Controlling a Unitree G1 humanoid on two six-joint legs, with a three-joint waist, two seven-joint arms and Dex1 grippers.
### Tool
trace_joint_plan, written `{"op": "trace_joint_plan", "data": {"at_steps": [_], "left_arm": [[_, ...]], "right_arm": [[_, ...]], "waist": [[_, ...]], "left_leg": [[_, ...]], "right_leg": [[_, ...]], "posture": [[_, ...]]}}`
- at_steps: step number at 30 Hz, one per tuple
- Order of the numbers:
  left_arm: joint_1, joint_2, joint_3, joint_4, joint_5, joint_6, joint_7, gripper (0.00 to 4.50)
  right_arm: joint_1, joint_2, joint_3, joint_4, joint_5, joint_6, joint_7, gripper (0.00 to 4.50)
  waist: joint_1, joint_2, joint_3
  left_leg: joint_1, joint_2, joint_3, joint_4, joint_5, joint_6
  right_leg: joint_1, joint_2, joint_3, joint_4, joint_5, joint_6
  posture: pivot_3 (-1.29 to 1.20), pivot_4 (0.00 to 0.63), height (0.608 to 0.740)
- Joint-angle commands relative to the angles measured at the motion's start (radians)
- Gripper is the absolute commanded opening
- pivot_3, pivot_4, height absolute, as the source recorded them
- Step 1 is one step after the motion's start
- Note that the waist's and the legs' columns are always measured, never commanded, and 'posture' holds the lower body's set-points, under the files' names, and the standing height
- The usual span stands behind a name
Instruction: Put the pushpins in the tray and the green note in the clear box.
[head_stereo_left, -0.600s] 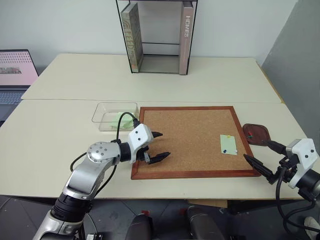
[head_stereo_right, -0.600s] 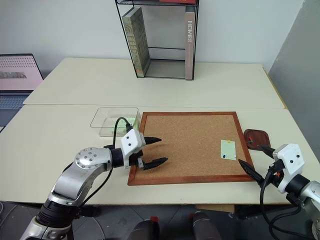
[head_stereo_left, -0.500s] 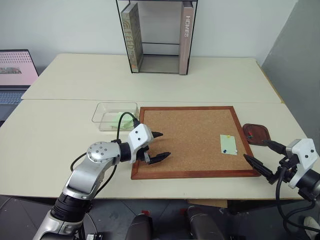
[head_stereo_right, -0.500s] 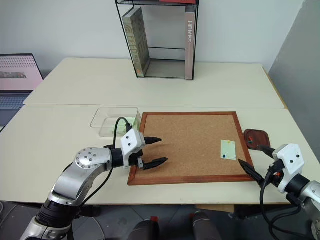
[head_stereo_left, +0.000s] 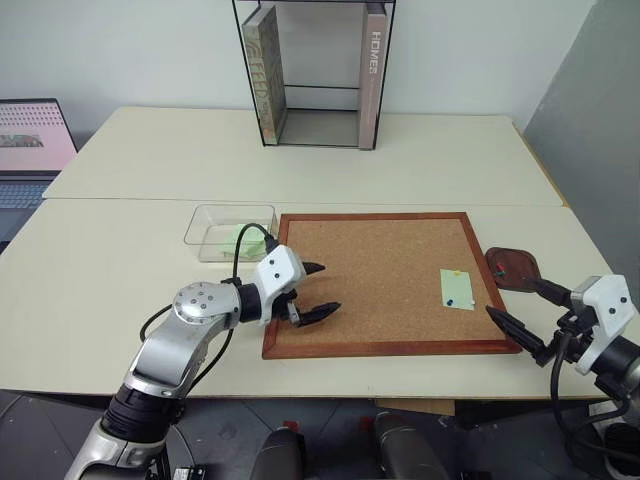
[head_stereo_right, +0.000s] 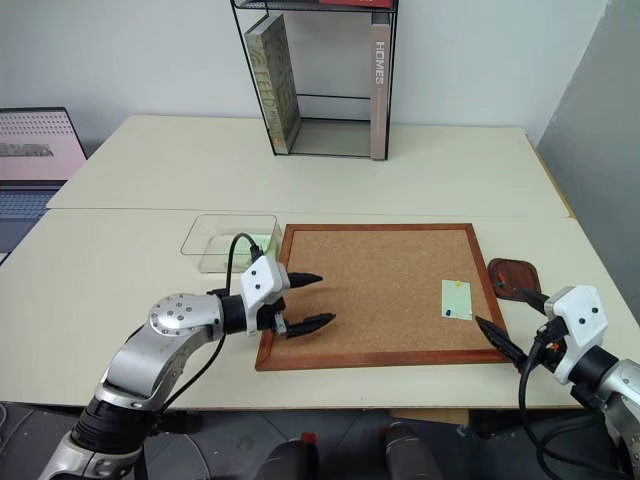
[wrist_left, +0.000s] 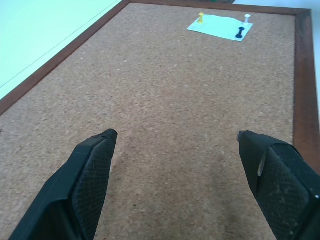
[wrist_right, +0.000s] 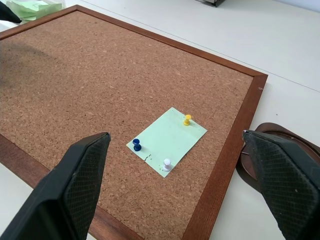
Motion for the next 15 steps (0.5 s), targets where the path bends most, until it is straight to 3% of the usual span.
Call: {"op": "trace_joint_plan", "data": {"at_steps": [1,11,15], "left_arm": [[-0.015,-0.003,0.001,-0.018,0.005,-0.013,0.007,4.11],[-0.041,-0.019,-0.020,-0.017,0.017,-0.006,0.012,4.11],[-0.065,-0.056,-0.045,0.000,0.021,-0.011,0.017,3.46]], "right_arm": [[-0.008,-0.001,-0.003,-0.035,0.021,0.005,-0.008,4.50],[0.000,0.001,0.002,-0.053,0.034,0.011,-0.016,4.50],[0.010,0.015,0.003,-0.087,0.053,0.026,-0.034,4.50]], "waist": [[0.000,0.000,0.000],[0.000,0.000,0.000],[0.000,0.000,0.000]], "left_leg": [[0.000,0.000,0.000,0.000,0.000,0.000],[0.000,0.000,0.000,0.000,0.000,0.000],[0.000,0.000,0.000,0.000,0.000,0.000]], "right_leg": [[0.000,0.000,0.000,0.000,0.000,0.000],[0.000,0.000,0.000,0.000,0.000,0.000],[0.000,0.000,0.000,0.000,0.000,0.000]], "posture": [[0.00,0.150,0.740],[0.00,0.150,0.740],[0.00,0.150,0.740]]}}
